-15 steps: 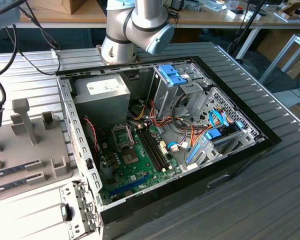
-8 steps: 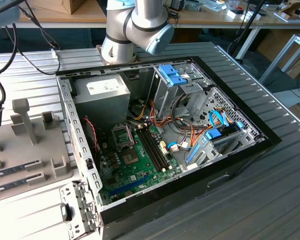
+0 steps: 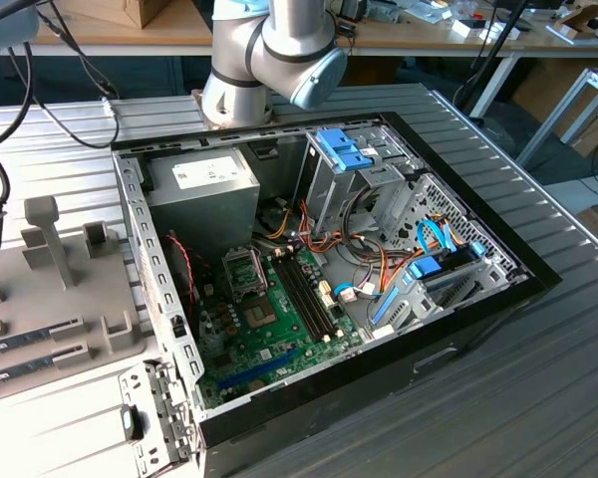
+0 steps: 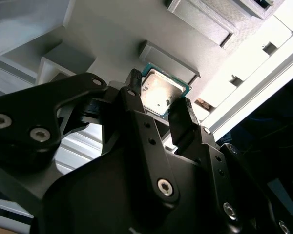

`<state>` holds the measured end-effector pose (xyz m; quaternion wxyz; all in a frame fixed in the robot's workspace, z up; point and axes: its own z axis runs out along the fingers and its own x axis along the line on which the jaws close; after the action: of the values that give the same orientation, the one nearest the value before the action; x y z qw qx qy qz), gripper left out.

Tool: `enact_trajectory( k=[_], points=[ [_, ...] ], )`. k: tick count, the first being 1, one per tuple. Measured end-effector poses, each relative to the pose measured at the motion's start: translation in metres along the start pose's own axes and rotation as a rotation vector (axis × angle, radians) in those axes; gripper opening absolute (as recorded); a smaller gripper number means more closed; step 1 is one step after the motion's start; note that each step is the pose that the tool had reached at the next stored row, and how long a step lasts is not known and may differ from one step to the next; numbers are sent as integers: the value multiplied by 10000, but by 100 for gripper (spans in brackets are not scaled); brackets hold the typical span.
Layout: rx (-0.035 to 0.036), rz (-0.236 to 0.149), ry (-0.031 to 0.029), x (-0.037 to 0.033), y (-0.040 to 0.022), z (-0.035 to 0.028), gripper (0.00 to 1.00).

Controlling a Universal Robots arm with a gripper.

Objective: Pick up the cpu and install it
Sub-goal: 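Pick up the cpu and move it towards the insertion slot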

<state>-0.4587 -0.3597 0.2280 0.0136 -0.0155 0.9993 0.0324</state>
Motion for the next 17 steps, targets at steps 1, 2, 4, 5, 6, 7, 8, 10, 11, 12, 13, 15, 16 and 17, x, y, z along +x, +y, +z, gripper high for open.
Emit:
enact_trajectory(
  k=[1, 2, 4, 5, 6, 7, 8, 10, 11, 12, 13, 15, 16, 17],
  points=[
    [0, 0, 1, 0, 0, -4, 47],
    [0, 0, 0, 0, 1, -8, 47],
    [0, 0, 0, 0, 1, -14, 47],
    [1, 0, 1, -1, 1, -19, 47],
    [0, 0, 0, -1, 2, -24, 47],
    [0, 0, 0, -1, 2, -27, 47],
    [0, 0, 1, -1, 2, -30, 47],
    [0, 0, 0, -1, 2, -35, 47],
    [0, 0, 0, -1, 2, -37, 47],
    [0, 0, 1, -1, 3, -39, 47],
    [0, 0, 0, -1, 3, -41, 47],
    [0, 0, 1, -1, 3, -45, 47],
    [0, 0, 1, -1, 3, -48, 47],
    [0, 0, 1, -1, 3, -50, 47]
  ],
)
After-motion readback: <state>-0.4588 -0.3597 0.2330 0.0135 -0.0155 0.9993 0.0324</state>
